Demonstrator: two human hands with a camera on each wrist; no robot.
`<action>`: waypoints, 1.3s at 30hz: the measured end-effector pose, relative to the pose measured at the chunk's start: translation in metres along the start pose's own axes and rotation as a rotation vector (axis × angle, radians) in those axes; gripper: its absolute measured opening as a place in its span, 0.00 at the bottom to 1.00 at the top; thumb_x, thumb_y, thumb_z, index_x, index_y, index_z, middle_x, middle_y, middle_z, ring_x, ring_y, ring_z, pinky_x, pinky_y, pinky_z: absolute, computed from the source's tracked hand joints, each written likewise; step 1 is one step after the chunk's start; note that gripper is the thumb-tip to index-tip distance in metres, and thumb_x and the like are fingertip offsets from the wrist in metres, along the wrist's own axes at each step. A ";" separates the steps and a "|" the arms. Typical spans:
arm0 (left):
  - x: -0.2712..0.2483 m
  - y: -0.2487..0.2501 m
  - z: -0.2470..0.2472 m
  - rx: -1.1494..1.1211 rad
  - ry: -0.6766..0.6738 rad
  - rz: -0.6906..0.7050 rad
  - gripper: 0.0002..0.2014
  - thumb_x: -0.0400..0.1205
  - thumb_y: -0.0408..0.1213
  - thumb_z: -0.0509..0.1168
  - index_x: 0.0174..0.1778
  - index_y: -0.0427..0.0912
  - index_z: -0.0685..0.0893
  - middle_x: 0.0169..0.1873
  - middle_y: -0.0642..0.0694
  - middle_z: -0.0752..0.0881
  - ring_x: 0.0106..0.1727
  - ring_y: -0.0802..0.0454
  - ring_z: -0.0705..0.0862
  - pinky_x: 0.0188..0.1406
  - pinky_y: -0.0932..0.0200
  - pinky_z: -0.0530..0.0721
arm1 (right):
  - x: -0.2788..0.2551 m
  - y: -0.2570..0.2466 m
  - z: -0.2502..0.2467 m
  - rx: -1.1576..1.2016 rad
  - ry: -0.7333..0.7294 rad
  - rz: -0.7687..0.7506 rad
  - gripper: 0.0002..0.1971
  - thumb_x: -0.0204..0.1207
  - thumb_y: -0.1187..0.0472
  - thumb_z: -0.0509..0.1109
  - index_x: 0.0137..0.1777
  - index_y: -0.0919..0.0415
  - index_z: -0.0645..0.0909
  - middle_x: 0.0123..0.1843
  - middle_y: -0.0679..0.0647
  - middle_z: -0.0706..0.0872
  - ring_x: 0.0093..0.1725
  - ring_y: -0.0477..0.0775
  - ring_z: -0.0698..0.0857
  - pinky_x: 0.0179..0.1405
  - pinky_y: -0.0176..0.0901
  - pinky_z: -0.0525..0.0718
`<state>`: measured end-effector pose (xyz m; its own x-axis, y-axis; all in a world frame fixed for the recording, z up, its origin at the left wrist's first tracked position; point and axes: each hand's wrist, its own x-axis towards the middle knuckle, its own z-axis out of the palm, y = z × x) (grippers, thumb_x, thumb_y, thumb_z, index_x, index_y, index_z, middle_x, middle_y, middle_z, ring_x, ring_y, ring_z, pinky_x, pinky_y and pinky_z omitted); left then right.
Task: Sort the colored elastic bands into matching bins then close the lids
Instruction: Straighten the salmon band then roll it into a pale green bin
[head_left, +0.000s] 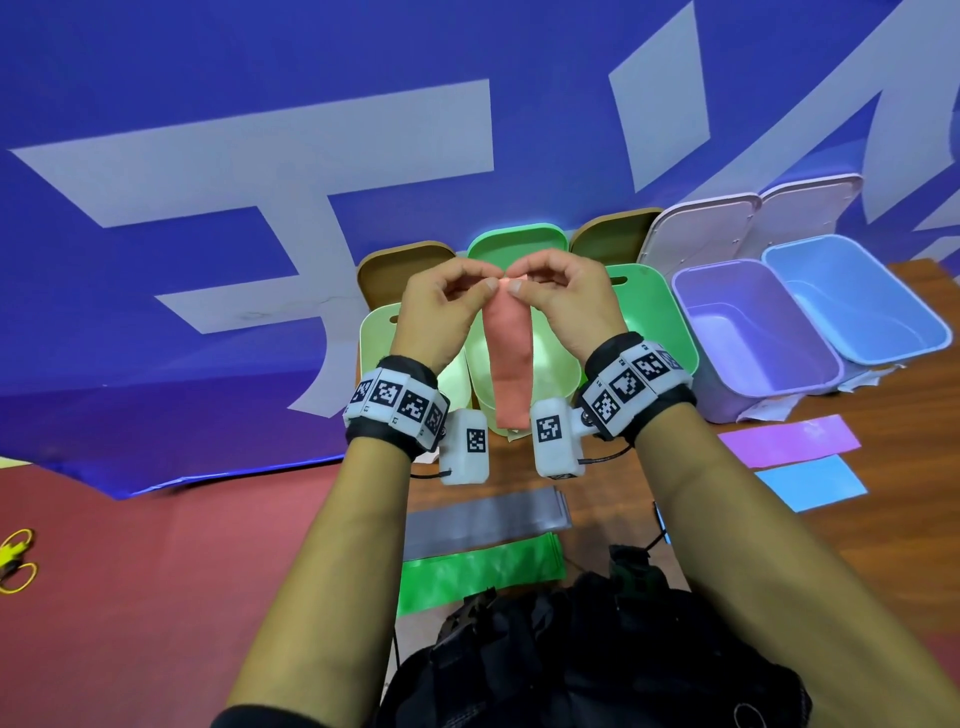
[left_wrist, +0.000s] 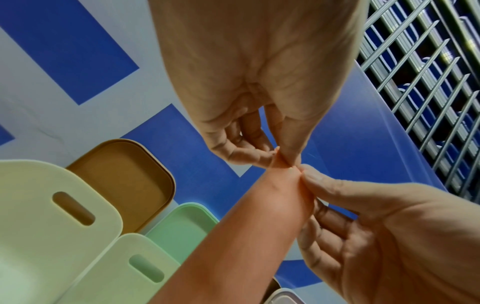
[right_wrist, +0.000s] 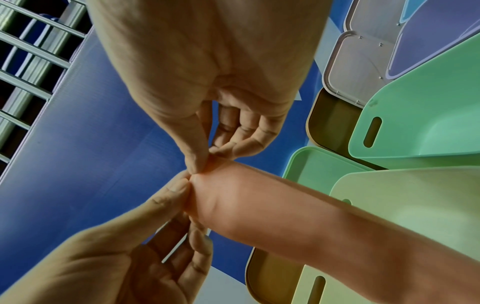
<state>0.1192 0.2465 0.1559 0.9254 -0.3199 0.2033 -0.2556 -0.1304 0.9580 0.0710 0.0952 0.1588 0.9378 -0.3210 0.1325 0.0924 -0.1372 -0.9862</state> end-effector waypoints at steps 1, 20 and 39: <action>-0.001 -0.001 0.000 0.005 0.004 -0.005 0.06 0.81 0.26 0.69 0.50 0.36 0.90 0.41 0.49 0.89 0.42 0.63 0.85 0.46 0.68 0.79 | 0.000 0.000 0.000 -0.006 0.004 0.013 0.05 0.73 0.71 0.77 0.48 0.65 0.88 0.39 0.47 0.87 0.41 0.42 0.82 0.49 0.32 0.83; -0.006 0.000 0.003 0.077 0.031 -0.010 0.05 0.78 0.30 0.73 0.48 0.39 0.92 0.43 0.45 0.91 0.45 0.56 0.87 0.50 0.64 0.84 | -0.005 0.002 -0.003 -0.023 0.013 0.004 0.07 0.73 0.72 0.77 0.49 0.65 0.89 0.39 0.49 0.88 0.38 0.36 0.84 0.45 0.28 0.82; -0.005 -0.003 0.008 0.148 -0.010 -0.014 0.05 0.84 0.32 0.67 0.44 0.42 0.87 0.34 0.56 0.84 0.32 0.69 0.79 0.38 0.72 0.74 | -0.005 0.007 -0.002 -0.110 0.018 0.005 0.02 0.76 0.64 0.76 0.47 0.60 0.88 0.42 0.49 0.88 0.44 0.45 0.84 0.52 0.40 0.86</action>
<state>0.1132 0.2408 0.1503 0.9265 -0.3265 0.1871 -0.2816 -0.2717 0.9203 0.0664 0.0940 0.1515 0.9320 -0.3383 0.1301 0.0492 -0.2374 -0.9702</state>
